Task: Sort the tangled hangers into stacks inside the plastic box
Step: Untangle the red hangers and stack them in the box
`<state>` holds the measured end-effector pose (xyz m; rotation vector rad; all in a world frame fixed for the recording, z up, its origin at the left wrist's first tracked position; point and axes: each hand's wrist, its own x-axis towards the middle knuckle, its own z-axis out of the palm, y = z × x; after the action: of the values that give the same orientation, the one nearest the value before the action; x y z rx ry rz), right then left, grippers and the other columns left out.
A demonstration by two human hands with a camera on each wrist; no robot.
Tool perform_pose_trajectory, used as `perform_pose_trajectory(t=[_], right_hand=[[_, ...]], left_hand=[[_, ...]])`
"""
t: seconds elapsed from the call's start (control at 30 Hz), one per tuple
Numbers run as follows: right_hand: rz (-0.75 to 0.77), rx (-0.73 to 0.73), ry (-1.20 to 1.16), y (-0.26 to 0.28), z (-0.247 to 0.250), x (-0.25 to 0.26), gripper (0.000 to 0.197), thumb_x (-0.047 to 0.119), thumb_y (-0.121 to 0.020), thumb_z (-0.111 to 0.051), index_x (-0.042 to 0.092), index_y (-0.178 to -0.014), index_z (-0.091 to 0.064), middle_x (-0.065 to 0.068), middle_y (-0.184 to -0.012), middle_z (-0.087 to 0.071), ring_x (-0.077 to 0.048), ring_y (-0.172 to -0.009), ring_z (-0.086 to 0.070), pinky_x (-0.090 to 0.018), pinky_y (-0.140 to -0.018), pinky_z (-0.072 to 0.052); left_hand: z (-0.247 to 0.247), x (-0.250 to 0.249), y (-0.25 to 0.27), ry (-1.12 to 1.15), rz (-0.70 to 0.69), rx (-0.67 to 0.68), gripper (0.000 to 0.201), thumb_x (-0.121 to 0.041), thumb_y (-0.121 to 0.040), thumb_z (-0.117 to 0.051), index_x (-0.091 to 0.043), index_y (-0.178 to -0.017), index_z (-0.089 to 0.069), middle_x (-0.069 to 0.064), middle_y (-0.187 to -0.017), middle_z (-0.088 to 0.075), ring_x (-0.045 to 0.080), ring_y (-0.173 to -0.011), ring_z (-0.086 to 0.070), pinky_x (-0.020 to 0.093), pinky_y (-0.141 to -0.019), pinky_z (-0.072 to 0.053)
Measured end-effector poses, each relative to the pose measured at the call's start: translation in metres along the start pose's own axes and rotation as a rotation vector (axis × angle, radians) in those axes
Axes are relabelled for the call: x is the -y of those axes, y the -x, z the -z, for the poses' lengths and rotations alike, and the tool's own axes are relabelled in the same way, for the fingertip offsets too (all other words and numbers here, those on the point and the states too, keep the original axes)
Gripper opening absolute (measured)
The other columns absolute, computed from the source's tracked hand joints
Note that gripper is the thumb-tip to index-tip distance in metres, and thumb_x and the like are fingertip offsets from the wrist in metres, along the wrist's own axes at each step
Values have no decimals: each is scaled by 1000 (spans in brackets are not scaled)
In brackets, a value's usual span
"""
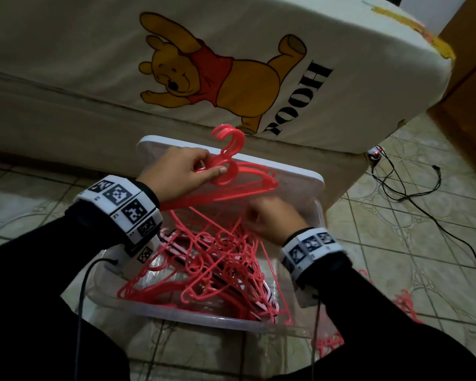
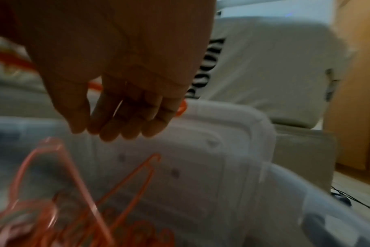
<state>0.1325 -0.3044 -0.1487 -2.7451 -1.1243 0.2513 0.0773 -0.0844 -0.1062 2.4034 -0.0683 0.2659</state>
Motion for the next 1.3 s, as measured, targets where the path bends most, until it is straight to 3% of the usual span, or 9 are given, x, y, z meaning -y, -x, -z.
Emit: perform_pose_trajectory(t=[0.13, 0.27, 0.37, 0.43, 0.6, 0.67, 0.9, 1.13, 1.3], right_hand=[[28, 301, 112, -7, -52, 17, 22, 24, -88, -53, 17, -106, -63, -11, -105, -67, -31, -97, -63, -36, -77, -49], [-13, 382, 142, -13, -87, 29, 37, 11, -92, -45, 6, -129, -45, -19, -121, -59, -37, -108, -59, -44, -82, -47], [-60, 434, 122, -14, -101, 29, 53, 3, -92, -44, -1, -141, -24, -23, -128, -54, -40, -113, -56, -46, -87, -44], [-71, 434, 95, -16, -105, 29, 52, 1, -92, -43, -3, -141, -25, -24, -128, -54, -39, -113, -56, -46, -89, -44], [-114, 372, 59, -23, -109, 32, 29, 11, -92, -51, 4, -120, -55, -18, -115, -63, -35, -105, -62, -44, -86, -50], [-117, 310, 36, -25, -105, 30, 25, 15, -91, -52, 7, -114, -60, -17, -112, -63, -34, -104, -62, -41, -86, -50], [-86, 123, -114, -24, -44, 18, 23, 15, -86, -58, 18, -105, -71, -14, -108, -64, -32, -103, -61, -33, -89, -47], [4, -55, -74, 1, 34, 8, 15, 15, -80, -66, 24, -91, -73, -1, -94, -70, -22, -92, -62, -31, -78, -47], [-7, -247, -100, 7, 57, -5, 12, 12, -82, -67, 15, -90, -75, -6, -86, -69, -23, -84, -60, -24, -70, -32]], left_hand=[[-2, 1, -1, -21, 0, 1, 39, -53, -86, -56, -17, -94, -69, -1, -82, -68, 12, -75, -60, 38, -70, -50], [-1, 4, 0, -60, -20, 30, 34, -53, -84, -57, -20, -90, -63, -1, -77, -64, 16, -73, -59, 43, -67, -48], [0, 6, 2, -98, -32, 23, 33, -55, -82, -57, -24, -92, -62, -7, -76, -63, 11, -73, -58, 36, -64, -45], [1, 6, 2, -90, -24, 22, 33, -57, -81, -56, -26, -91, -63, -7, -75, -62, 11, -72, -58, 36, -64, -45], [4, 7, 1, -90, -3, 12, 21, -52, -86, -58, -34, -77, -56, -7, -68, -59, 10, -66, -55, 33, -57, -40], [5, 5, 2, -88, -2, 2, 21, -52, -86, -57, -35, -75, -53, -8, -67, -57, 9, -64, -54, 30, -56, -36], [11, 3, 2, -74, 23, -30, 19, -50, -86, -59, -31, -82, -58, -6, -74, -61, 13, -71, -57, 43, -67, -49], [11, 0, 5, -85, 24, 17, 52, -82, -67, -39, -33, -74, -53, -9, -67, -58, 7, -63, -55, 32, -56, -40], [6, -1, 6, 14, 40, 181, 69, -82, -65, -36, -23, -92, -60, 0, -85, -66, 18, -78, -62, 45, -74, -51]])
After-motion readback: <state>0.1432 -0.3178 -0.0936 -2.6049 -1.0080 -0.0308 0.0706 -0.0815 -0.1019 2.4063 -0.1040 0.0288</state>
